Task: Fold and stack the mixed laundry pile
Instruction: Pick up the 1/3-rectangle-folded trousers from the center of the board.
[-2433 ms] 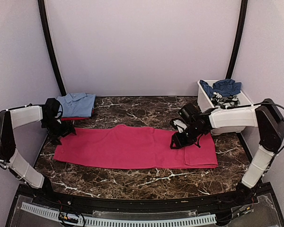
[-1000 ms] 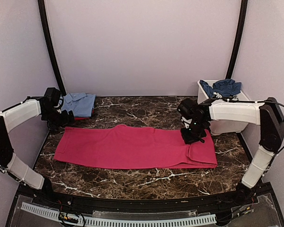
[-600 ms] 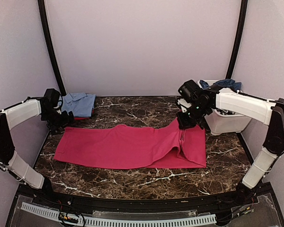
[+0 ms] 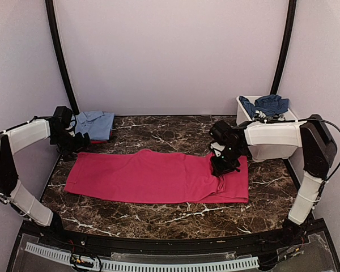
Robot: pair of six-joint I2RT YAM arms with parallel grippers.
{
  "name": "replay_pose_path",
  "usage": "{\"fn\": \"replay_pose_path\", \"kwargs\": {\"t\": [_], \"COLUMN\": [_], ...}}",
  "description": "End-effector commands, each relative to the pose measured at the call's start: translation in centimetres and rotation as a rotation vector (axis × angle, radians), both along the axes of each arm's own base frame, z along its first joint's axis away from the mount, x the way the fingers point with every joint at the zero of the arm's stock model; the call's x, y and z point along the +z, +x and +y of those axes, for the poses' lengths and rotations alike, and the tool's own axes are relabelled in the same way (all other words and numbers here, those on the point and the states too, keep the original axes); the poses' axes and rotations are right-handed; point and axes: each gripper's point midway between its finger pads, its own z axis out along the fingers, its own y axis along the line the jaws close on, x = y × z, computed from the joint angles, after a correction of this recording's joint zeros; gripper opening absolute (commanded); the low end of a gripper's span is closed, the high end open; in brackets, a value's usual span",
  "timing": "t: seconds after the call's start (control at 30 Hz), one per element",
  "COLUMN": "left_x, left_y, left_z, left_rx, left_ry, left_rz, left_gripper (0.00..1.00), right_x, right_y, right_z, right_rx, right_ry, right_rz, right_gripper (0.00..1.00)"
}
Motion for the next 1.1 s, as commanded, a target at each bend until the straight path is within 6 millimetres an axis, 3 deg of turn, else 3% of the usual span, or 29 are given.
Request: {"fn": "replay_pose_path", "kwargs": {"t": [0.0,0.33,0.47,0.67,0.77,0.8,0.87,1.07], "left_x": [0.4,0.7,0.7,0.4,0.4,0.3,0.5,0.5], "left_y": [-0.3,0.1,0.2,0.1,0.1,0.1,0.1,0.5], "left_z": [0.1,0.1,0.1,0.1,0.1,0.1,0.0,-0.4], "left_rx": [-0.003,0.000,-0.001,0.001,0.001,-0.001,-0.003,-0.027], "left_ry": [-0.002,0.000,-0.003,0.002,0.001,-0.002,-0.005,-0.022], "left_rz": [-0.010,-0.020,-0.023,-0.014,-0.012,-0.012,-0.021,-0.031], "left_gripper": [0.99,0.99,0.99,0.99,0.99,0.99,0.99,0.99], "right_x": [1.5,1.8,0.9,0.1,0.2,0.8,3.0,11.4], "right_y": [1.3,0.8,0.8,0.5,0.6,0.6,1.1,1.7], "right_z": [1.3,-1.4,-1.1,-0.3,-0.8,-0.8,-1.0,-3.0], "right_rx": [-0.022,-0.073,-0.067,-0.054,-0.061,-0.064,-0.073,-0.101], "right_ry": [0.101,0.122,0.133,0.159,0.138,0.139,0.152,0.162], "right_rz": [-0.042,-0.023,0.000,0.031,0.021,0.009,-0.038,-0.204], "right_gripper": [0.27,0.24,0.20,0.25,0.05,0.00,0.00,0.00]}}
